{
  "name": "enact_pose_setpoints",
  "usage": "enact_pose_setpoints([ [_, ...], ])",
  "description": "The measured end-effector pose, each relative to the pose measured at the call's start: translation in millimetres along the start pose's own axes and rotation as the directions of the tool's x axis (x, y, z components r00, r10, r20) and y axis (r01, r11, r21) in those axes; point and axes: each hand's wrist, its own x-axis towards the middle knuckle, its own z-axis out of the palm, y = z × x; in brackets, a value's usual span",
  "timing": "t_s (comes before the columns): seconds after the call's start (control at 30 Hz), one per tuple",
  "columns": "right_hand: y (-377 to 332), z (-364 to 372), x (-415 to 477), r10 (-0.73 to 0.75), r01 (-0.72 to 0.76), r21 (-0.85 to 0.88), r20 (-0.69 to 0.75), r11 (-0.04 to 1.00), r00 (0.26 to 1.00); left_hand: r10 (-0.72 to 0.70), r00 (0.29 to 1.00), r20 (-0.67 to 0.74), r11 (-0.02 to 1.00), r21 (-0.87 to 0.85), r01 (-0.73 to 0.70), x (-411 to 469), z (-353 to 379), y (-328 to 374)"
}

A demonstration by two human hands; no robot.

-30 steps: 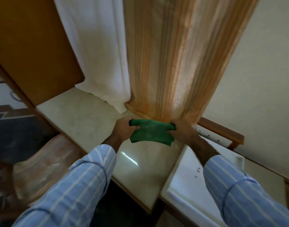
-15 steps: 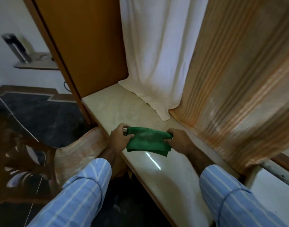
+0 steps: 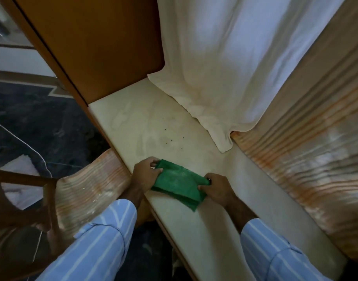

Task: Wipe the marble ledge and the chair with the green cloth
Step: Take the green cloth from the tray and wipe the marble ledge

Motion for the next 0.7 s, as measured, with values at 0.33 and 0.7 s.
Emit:
enact_pose_setpoints([
  [0.33,35,36,77,-0.305,0.21,-0.364,-0.229,0.908,0.924,0.165,0.977,-0.137,0.905,0.416,-0.094,62,51,-11],
  [0.7,58,22,128,-0.441,0.251,-0.545,-0.251,0.8,0.862,0.206,0.935,0.288,0.7,0.624,-0.346,9,131,-16],
])
